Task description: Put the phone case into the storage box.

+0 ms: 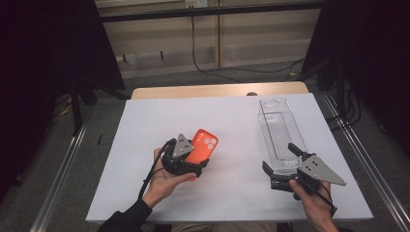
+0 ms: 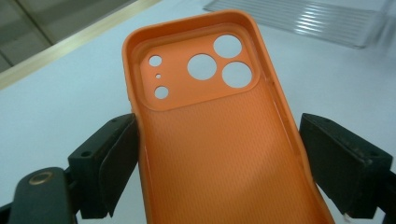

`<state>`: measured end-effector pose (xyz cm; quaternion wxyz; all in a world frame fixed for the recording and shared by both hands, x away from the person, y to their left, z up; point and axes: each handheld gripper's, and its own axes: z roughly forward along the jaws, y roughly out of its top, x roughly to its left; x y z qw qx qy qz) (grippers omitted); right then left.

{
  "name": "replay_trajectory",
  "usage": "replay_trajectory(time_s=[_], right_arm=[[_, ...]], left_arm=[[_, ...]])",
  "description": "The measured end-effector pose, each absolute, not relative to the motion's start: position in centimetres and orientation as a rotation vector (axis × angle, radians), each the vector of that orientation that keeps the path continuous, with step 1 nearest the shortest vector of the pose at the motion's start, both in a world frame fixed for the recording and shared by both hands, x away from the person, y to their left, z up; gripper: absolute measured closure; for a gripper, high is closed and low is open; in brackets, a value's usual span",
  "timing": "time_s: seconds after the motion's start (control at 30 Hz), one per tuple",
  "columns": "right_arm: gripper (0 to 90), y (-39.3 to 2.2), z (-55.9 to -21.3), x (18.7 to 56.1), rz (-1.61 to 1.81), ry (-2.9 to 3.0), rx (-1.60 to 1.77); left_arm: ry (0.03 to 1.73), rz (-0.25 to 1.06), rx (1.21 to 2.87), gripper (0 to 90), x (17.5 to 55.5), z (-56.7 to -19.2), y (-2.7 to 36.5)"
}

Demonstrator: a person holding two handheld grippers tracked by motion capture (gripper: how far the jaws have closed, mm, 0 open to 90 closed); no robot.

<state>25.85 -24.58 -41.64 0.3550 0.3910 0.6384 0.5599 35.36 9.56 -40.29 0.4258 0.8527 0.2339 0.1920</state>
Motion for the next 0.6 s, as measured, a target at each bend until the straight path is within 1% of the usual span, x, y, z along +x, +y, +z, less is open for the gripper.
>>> replay_trajectory(time_s=[0.33, 0.47, 0.6], right_arm=[[0.3, -22.4, -41.2, 26.4, 1.494, 1.714, 1.009], [1.4, -21.5, -41.3, 27.1, 1.487, 1.765, 1.009], [1.8, -20.5, -41.3, 27.7, 1.486, 1.811, 1.020]], left_arm=[[0.556, 0.486, 2.142, 13.7, 34.6, -40.5, 8.8], [0.551, 0.524, 2.154, 13.7, 34.3, -40.6, 8.6], [0.540, 0.529, 2.156, 13.7, 34.0, -40.7, 8.4]])
